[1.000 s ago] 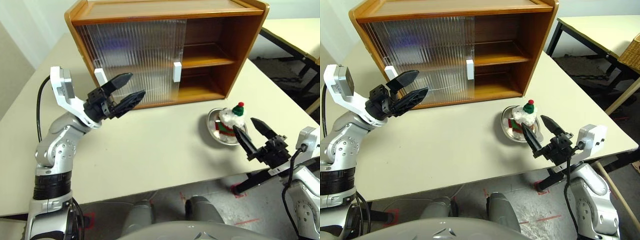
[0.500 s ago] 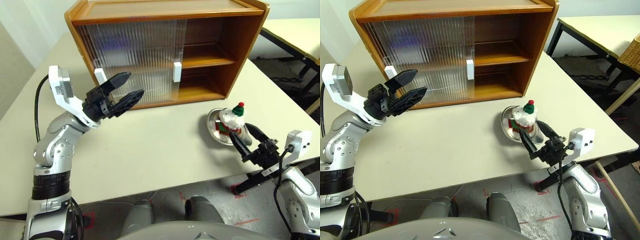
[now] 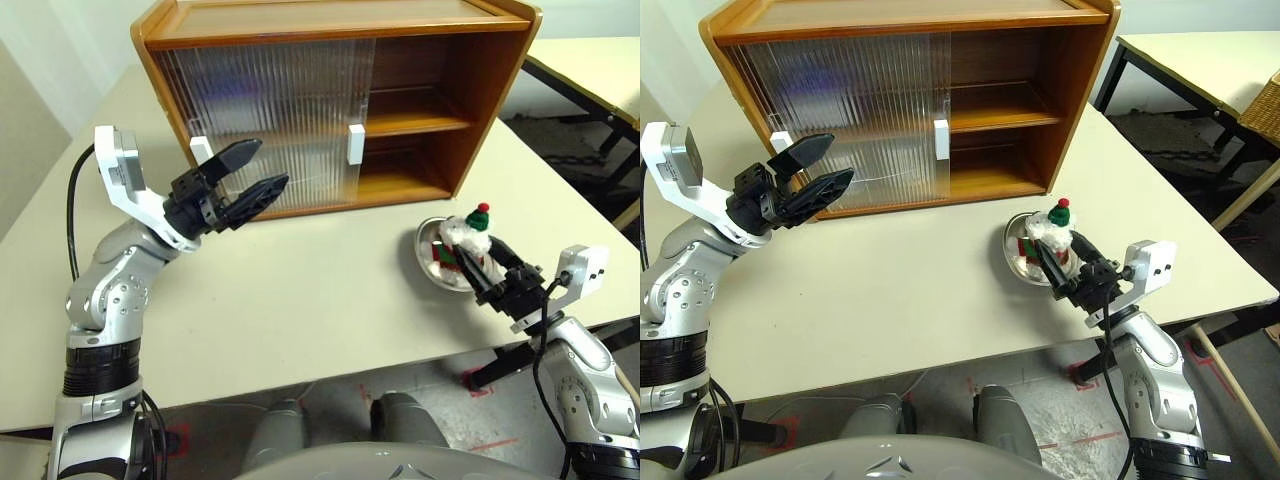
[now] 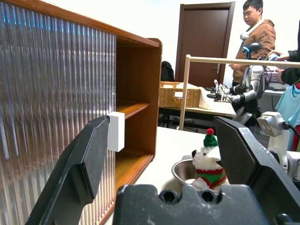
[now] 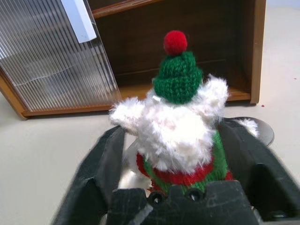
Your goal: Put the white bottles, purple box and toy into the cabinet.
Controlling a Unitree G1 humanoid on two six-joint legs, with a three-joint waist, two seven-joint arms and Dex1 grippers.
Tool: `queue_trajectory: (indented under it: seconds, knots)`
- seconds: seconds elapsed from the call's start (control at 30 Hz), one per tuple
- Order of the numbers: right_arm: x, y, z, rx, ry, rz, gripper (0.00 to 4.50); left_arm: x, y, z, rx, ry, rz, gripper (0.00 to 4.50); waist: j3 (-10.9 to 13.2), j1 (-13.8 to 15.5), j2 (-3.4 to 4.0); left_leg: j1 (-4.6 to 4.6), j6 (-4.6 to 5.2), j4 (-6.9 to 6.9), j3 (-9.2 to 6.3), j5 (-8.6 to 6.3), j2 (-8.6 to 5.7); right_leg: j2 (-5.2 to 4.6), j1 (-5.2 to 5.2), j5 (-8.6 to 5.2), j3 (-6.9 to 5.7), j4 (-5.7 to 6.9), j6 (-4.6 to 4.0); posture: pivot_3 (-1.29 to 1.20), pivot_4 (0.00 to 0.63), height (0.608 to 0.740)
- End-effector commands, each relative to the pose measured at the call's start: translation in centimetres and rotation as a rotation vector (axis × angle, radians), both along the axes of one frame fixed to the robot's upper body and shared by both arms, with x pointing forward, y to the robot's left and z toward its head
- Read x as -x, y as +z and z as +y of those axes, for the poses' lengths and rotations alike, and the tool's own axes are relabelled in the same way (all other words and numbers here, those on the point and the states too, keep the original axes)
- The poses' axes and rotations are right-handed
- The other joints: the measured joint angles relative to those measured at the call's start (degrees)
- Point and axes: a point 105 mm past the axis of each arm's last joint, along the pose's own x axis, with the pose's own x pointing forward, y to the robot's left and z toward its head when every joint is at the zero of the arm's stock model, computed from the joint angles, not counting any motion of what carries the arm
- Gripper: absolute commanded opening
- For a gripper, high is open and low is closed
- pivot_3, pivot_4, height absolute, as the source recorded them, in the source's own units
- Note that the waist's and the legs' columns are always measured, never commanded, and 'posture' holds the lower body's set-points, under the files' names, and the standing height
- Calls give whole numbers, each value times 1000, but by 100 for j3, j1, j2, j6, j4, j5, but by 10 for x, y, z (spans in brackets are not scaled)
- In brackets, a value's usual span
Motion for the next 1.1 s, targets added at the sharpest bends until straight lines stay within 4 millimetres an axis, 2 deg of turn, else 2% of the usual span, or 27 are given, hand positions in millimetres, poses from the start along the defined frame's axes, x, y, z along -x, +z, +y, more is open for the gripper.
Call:
queue_trajectory:
  seconds: [0.03,0.17,0.27,0.3,0.5,0.67,0.77,0.87,1.1]
  knots:
    - [-1,-2,-5,-5,-9,5,2703,1,5,-3,-12,-8,-19,4500,0,-1,0,0,0,0,0,0,0,0,0,0,0,0,0,-4,0,740]
    - [1,-1,-11,-7,-19,-4,1111,0,5,-5,-9,-12,-20,4500,-1,-3,1,1,0,0,0,0,0,0,1,1,0,1,2,-15,0,740]
    - [3,1,-16,-9,-24,-16,173,-1,5,-5,-8,-17,-20,4500,0,-7,1,1,0,0,0,0,0,1,1,1,0,2,1,-20,0,740]
    - [3,4,-17,-10,-25,-24,23,-1,5,-5,-7,-18,-20,4500,0,-7,1,1,0,0,0,0,0,1,1,1,0,2,2,-27,0,740]
    - [0,32,-16,-27,-17,-106,6,-3,4,-8,-4,-29,-17,4500,0,-22,1,1,1,1,1,1,-1,1,1,1,1,1,2,-42,0,740]
    - [-11,70,3,-52,55,-204,6,-4,3,-10,-2,-40,-15,4500,-1,-43,1,4,1,3,1,1,-1,3,2,4,2,5,4,-45,0,740]
    - [-23,92,11,-60,82,-260,6,-3,3,-11,-1,-41,-16,4500,-1,-50,1,5,1,5,1,1,-1,4,4,6,3,5,4,-36,0,740]
    - [-46,114,17,-45,92,-293,6,-3,2,-10,1,-36,-17,4500,0,-54,1,4,10,8,1,6,-1,4,4,7,3,5,5,-30,0,740]
    - [-93,146,20,23,66,-295,6,-1,2,-9,3,-23,-22,4500,-1,-22,0,-1,25,7,0,14,-3,4,1,9,4,2,0,-5,0,740]
